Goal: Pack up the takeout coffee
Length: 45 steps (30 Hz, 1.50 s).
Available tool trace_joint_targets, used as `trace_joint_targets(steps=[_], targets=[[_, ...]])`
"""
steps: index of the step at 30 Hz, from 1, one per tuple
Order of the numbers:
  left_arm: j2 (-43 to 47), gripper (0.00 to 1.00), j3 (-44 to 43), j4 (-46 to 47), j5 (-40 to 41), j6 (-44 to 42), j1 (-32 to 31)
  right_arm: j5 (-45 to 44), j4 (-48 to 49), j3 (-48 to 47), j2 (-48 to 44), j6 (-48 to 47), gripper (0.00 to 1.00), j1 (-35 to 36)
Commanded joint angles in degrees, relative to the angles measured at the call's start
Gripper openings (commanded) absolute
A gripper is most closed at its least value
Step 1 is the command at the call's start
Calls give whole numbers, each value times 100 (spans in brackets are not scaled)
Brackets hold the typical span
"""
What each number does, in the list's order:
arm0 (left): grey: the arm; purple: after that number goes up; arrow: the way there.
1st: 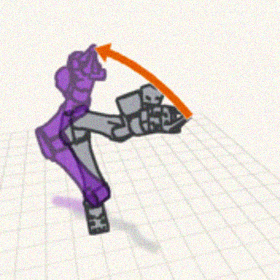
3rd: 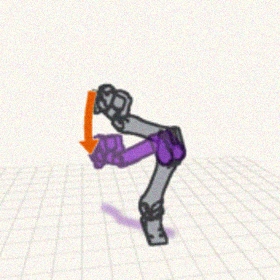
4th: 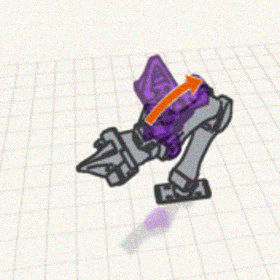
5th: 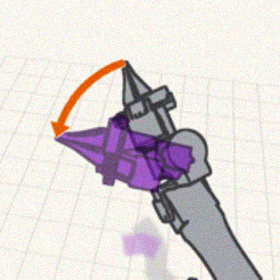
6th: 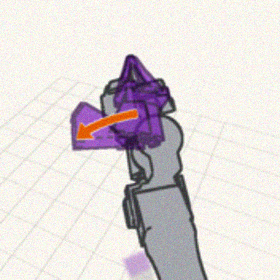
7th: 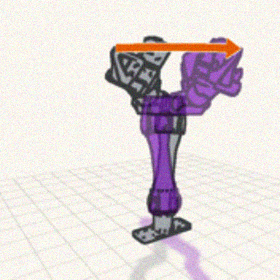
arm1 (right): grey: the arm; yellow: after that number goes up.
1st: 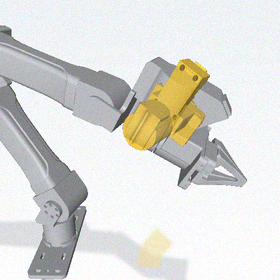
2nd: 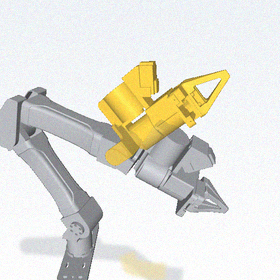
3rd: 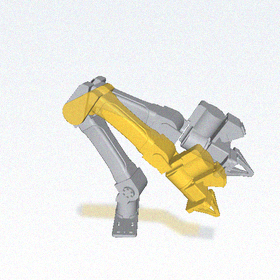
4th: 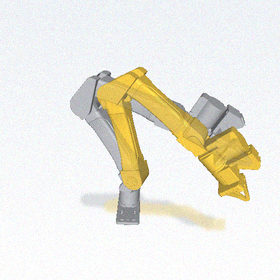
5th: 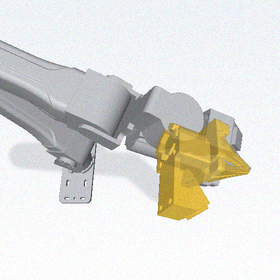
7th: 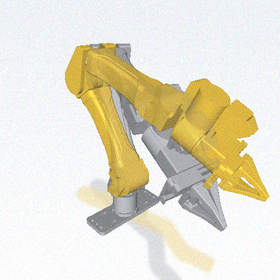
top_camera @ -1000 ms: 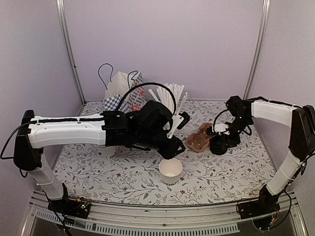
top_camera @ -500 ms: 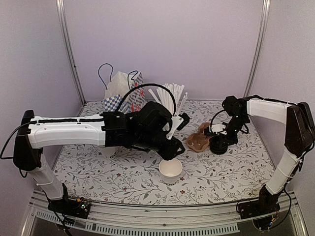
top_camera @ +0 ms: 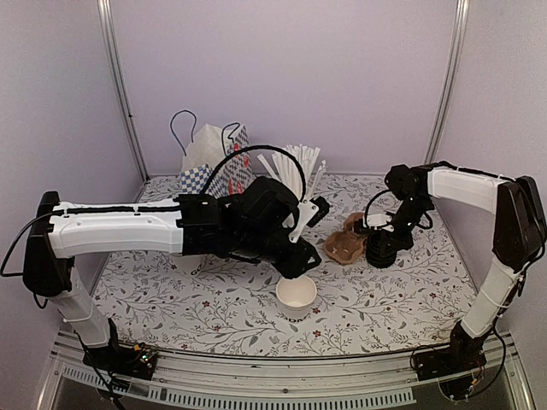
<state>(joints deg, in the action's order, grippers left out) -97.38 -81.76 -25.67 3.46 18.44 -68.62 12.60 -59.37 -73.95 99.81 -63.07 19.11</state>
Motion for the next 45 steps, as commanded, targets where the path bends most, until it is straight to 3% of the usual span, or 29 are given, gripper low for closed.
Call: trace_joint_targets(steps=[1, 5, 10, 14, 21, 28, 33, 39, 45], targets=[[88, 37, 76, 126, 89, -113, -48, 553, -422, -200, -310, 126, 9, 32], [121, 38, 198, 405, 214, -201, -47, 1450, -591, -358, -659, 219, 7, 31], [568, 56, 666, 1272, 352, -374, -46, 2872, -755, -804, -995, 310, 6, 31], [1033, 64, 1123, 2138, 746, -686, -54, 3930, -958, -1445, -1011, 415, 4, 32], [2073, 71, 2358, 4273, 814, -1462, -81, 5631, -1208, -2400, -768, 608, 3, 35], [2346, 79, 3001, 6210, 726, -1522, -82, 7060, -920, -2466, -850, 1021, 6, 39], [1850, 88, 2572, 6702, 814, -754, -39, 7252, -680, -2402, -994, 1301, 7, 135], [1118, 88, 1918, 6864, -71, 1260, 256, 6891, -528, -2297, -1205, 1405, 7, 519], [767, 87, 1743, 7012, -436, 2764, 357, 6722, -409, -2246, -1380, 1502, 7, 652]])
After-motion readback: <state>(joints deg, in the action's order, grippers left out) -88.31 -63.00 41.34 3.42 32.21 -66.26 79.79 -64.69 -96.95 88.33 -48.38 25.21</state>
